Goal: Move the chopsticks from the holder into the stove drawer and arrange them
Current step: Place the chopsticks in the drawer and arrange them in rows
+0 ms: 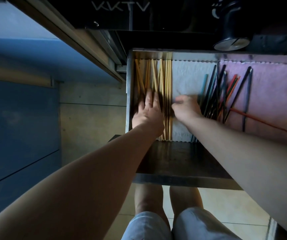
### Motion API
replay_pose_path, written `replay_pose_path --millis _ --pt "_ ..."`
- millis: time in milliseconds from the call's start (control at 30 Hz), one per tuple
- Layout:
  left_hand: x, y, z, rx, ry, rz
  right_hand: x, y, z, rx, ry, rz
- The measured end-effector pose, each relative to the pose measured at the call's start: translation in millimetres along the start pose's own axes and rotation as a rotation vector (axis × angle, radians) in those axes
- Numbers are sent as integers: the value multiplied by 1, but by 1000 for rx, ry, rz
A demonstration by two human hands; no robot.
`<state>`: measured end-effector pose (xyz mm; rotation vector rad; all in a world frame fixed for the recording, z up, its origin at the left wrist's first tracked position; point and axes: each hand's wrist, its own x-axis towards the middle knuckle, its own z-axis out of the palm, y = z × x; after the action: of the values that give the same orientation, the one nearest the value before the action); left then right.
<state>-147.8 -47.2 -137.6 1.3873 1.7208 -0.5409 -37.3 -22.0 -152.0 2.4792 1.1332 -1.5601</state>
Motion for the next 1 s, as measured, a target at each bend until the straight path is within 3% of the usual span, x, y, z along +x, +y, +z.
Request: replay_pose_path --millis 200,400,633,1000 --pt "0 -6 3 71 -68 -63 2 -2 12 85 -58 -11" --pt "4 -11 4 67 -41 28 4 2 8 96 9 -13" --pt "2 -20 10 161 -8 128 9 5 5 107 -35 0" --pt "4 -14 -5 -28 96 114 10 14 4 141 -122 89"
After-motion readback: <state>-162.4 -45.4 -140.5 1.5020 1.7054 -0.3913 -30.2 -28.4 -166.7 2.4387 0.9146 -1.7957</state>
